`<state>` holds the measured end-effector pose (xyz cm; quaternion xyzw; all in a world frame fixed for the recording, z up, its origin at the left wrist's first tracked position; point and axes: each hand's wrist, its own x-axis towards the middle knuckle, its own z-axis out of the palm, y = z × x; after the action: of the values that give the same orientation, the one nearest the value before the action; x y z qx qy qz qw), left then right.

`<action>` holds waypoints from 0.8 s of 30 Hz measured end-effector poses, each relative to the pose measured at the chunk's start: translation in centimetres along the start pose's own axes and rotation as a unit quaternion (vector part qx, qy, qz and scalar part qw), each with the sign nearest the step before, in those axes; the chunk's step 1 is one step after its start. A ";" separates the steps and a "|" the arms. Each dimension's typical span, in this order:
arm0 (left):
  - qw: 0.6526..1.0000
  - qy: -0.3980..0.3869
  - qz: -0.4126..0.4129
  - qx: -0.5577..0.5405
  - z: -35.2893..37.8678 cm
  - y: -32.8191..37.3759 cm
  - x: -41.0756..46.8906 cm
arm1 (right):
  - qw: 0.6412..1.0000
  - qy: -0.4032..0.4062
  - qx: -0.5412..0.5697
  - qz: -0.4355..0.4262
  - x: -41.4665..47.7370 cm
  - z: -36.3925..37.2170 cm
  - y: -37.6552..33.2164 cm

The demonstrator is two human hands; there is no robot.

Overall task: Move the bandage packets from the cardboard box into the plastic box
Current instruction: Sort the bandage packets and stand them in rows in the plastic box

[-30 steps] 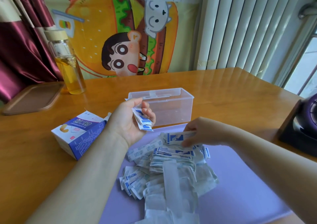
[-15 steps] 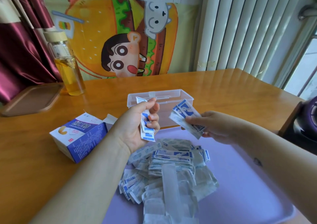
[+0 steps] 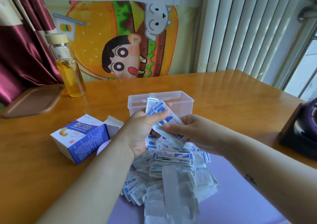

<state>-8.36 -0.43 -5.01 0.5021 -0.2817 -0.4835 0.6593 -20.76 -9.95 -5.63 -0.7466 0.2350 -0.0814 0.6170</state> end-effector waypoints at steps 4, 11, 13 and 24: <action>0.997 0.061 0.038 -0.032 -0.3 0.6 0.2 | 0.998 -0.009 -0.051 -0.023 0.0 -0.5 -0.1; 0.975 0.128 0.048 -0.177 -2.3 1.9 1.1 | 0.954 0.138 -0.263 0.044 0.5 -3.2 2.0; 0.969 0.121 0.026 -0.215 -2.4 2.0 1.0 | 0.941 0.162 -0.291 0.064 0.8 -3.7 3.2; 0.980 0.043 -0.042 -0.192 -1.3 1.6 0.3 | 0.904 0.132 -0.293 -0.281 -1.2 0.8 -1.9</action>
<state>-6.53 -0.18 -4.01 0.3975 -0.1341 -0.5338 0.7342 -21.02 -8.50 -3.78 -0.9114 0.1082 -0.2760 0.2855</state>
